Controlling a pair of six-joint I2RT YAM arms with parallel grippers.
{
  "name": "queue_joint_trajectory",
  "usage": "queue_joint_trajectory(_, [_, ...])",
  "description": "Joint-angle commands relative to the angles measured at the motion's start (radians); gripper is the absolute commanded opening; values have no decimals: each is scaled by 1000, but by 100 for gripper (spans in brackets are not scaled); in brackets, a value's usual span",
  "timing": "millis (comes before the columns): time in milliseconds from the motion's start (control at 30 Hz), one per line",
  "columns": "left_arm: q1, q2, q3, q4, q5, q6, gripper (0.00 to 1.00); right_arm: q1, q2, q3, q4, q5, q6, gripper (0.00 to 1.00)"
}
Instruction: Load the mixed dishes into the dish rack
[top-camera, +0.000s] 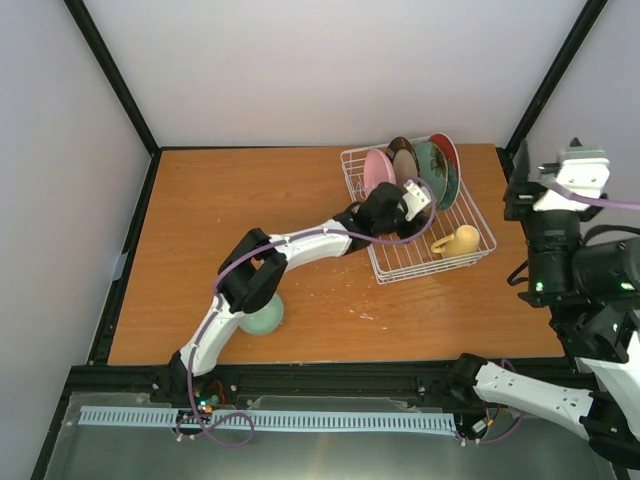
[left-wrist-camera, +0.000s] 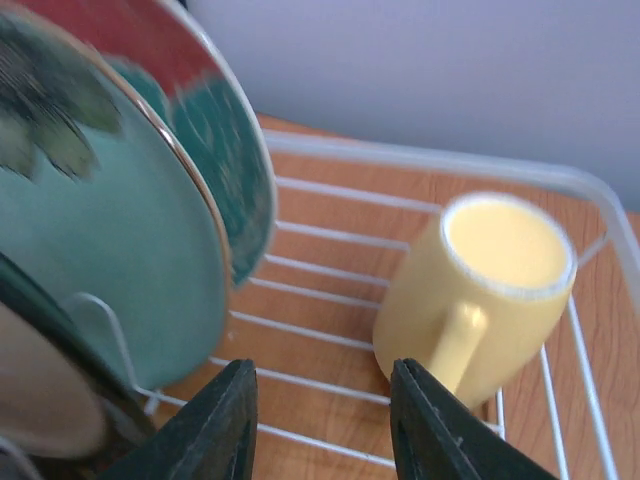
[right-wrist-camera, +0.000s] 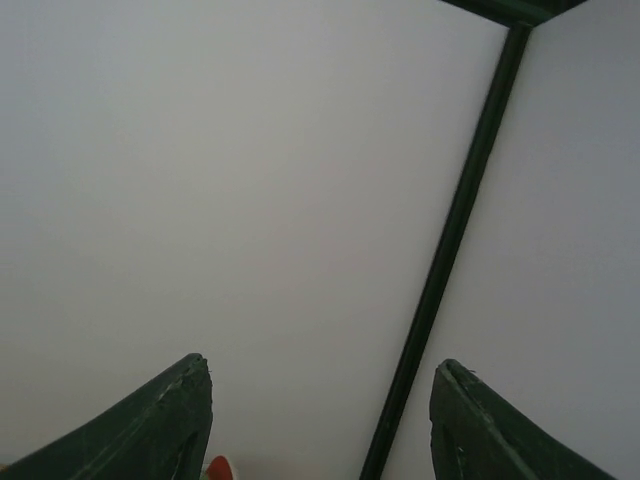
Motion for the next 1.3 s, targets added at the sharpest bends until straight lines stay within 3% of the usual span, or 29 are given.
queue_joint_trajectory(0, [39, -198, 106, -136, -40, 18, 39, 7, 111, 56, -220, -82, 88, 60])
queue_joint_trajectory(167, [172, -532, -2, -215, -179, -92, 41, 5, 269, 175, -428, -228, 308, 63])
queue_joint_trajectory(300, [419, -755, -121, -389, -249, -205, 41, -27, 462, 287, -644, -586, 596, 63])
queue_joint_trajectory(367, [575, -836, -157, -491, -211, -233, 41, -34, 649, 368, -783, -840, 724, 53])
queue_joint_trajectory(467, [751, -882, -156, -694, -103, -212, 45, -33, 930, 577, -1025, -1133, 809, 25])
queue_joint_trajectory(567, [873, -880, -185, -866, 27, -167, 49, -9, 1112, 719, -1205, -1285, 810, 19])
queue_joint_trajectory(633, [937, -869, -248, -939, 117, -146, 48, 5, 1163, 722, -1268, -1316, 791, 21])
queue_joint_trajectory(733, [1006, -888, -360, -920, 222, -178, 47, 9, 1203, 641, -1295, -1382, 752, 29])
queue_joint_trajectory(833, [1022, -935, -425, -876, 234, -206, 47, 16, 1215, 538, -1262, -1392, 756, 31])
queue_joint_trajectory(1033, [1040, -924, -410, -908, 205, -190, 47, 17, 1235, 452, -1194, -1403, 782, 36])
queue_joint_trajectory(1267, [1057, -928, -475, -877, 264, -201, 47, -31, 1180, 472, -1216, -929, 925, 33])
